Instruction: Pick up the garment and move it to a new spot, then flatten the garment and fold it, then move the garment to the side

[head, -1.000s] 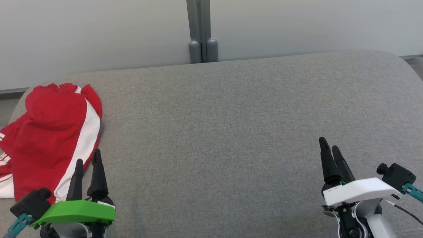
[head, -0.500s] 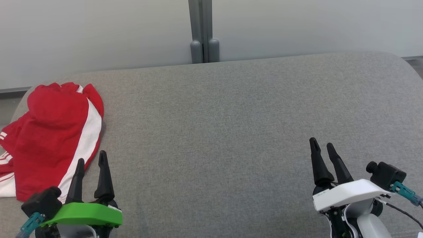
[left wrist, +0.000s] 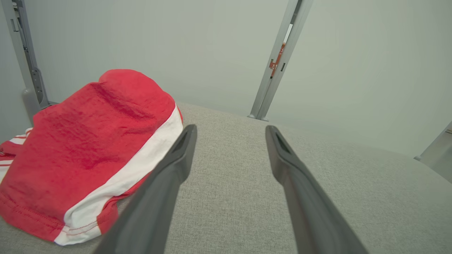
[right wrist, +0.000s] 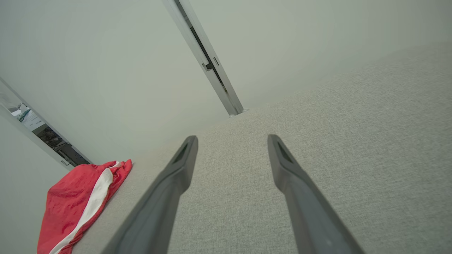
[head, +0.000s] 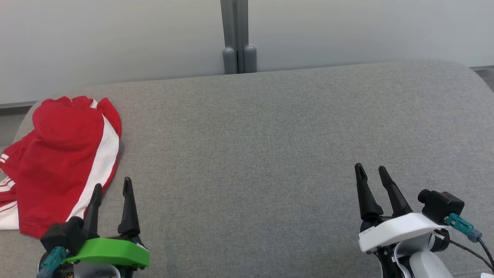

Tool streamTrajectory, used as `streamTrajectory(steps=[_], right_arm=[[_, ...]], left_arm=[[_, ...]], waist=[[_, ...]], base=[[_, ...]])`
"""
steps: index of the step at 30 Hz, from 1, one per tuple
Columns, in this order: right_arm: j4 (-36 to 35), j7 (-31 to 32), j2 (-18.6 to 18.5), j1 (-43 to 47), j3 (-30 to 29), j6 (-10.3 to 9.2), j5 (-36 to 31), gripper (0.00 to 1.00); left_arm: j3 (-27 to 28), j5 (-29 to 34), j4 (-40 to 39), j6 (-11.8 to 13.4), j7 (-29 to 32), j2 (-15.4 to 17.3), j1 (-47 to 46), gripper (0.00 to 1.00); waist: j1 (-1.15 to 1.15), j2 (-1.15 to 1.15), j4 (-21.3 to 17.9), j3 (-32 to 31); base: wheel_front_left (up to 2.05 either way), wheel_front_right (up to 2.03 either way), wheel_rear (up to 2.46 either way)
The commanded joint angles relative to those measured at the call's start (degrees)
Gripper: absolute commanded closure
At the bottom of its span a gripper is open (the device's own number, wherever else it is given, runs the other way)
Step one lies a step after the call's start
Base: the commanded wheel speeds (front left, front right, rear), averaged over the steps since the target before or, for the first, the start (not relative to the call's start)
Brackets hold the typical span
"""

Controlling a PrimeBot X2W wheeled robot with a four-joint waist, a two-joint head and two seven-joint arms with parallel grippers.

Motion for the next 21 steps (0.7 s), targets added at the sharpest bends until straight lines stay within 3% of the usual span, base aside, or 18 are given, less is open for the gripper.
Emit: streamTrajectory(steps=[1, 21], right_arm=[[-0.2, -0.61, -0.31, -0.07, 0.06, 0.16, -1.72, 0.0], [0.01, -2.98, -0.36, 0.22, -0.52, 0.17, -12.99, 0.0]], left_arm=[[-0.07, 1.42, -0.31, 0.26, -0.52, 0.58, 0.36, 0.0], [-1.16, 10.87, 1.0, 1.14, -2.93, 1.09, 0.57, 0.0]], waist=[[0.0, 0.0, 0.03, -0.02], [0.0, 0.0, 0.36, -0.27]], base=[[0.0, 0.0, 0.0], [0.0, 0.0, 0.0]])
